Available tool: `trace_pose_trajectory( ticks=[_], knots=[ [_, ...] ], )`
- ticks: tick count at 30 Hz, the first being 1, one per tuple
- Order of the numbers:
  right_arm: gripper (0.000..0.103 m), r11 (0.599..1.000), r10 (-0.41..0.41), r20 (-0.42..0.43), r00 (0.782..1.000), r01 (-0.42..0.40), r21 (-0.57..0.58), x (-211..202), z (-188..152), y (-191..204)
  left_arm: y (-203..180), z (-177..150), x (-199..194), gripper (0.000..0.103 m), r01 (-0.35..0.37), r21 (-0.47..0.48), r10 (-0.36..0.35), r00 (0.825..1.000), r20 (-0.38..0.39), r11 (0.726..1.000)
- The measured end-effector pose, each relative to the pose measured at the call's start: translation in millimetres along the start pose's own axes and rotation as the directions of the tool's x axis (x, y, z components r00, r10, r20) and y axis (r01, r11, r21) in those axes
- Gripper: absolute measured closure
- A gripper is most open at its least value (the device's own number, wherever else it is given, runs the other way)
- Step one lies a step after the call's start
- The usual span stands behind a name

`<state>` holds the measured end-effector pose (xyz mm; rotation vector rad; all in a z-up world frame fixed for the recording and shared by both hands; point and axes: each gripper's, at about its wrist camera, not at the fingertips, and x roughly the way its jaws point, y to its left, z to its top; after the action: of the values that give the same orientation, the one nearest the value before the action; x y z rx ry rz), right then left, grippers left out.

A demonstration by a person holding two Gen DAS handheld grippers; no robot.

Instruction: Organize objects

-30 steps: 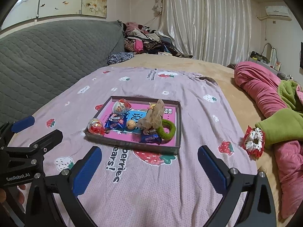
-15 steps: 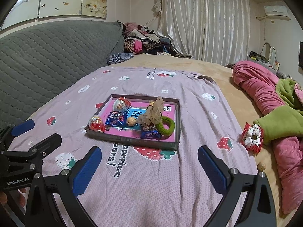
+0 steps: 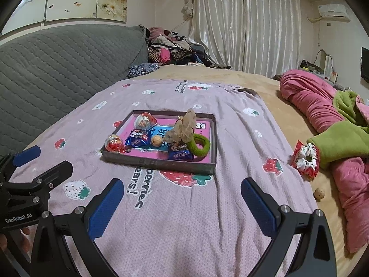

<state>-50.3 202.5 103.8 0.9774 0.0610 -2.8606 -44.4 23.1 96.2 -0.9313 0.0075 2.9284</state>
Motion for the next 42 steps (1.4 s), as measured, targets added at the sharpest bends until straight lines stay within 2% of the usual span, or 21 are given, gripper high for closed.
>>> trace_pose_trajectory(
  ticks=[29,42],
  knots=[
    [0.000,1.000,0.010,-0.016,1.000,-0.010,-0.006,15,-30,2,5,-32,21,0.000,0.012,-0.024,-0.013,0.999,-0.034,1.000],
    [0.000,1.000,0.017,-0.022,1.000,-0.017,0.001,22,-43,2,7,-41,26,0.000,0.016,-0.022,-0.016,1.000,-0.016,1.000]
  ],
)
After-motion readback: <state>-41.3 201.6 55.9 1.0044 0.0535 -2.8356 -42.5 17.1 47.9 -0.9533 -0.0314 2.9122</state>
